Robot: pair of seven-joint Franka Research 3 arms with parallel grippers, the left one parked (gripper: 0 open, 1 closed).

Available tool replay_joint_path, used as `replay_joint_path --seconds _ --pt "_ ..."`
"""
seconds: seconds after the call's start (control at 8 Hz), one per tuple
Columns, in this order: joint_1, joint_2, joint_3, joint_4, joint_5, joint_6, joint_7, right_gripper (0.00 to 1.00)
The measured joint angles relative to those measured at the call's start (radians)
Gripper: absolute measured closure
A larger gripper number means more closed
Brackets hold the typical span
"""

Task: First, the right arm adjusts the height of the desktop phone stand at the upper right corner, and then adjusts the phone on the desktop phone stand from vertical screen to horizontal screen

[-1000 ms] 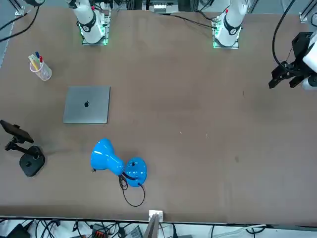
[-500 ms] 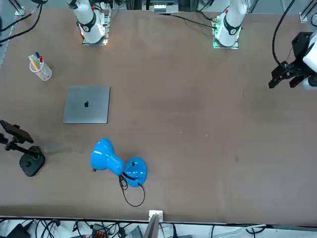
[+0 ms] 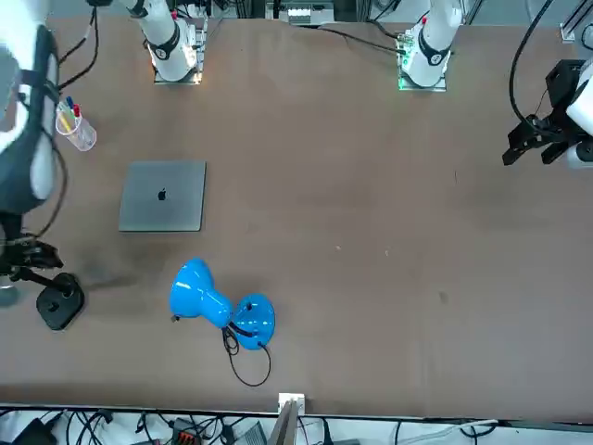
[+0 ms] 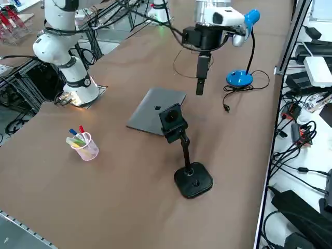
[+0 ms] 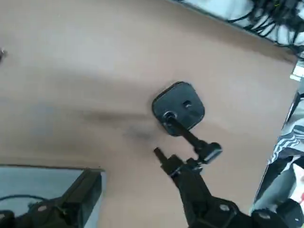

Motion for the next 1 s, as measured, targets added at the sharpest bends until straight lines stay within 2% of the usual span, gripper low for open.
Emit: replay_joint_path --seconds 0.5,0.75,1.0 --pt "0.059 0.029 0.003 -0.054 -0.146 -0.056 -0.129 0.00" --pt "0.104 0.065 0.005 -0.089 -0.328 -0.061 -0.261 0.00" --pt "0.106 0.126 0.004 -0.096 -0.407 -0.059 -0.352 0.00"
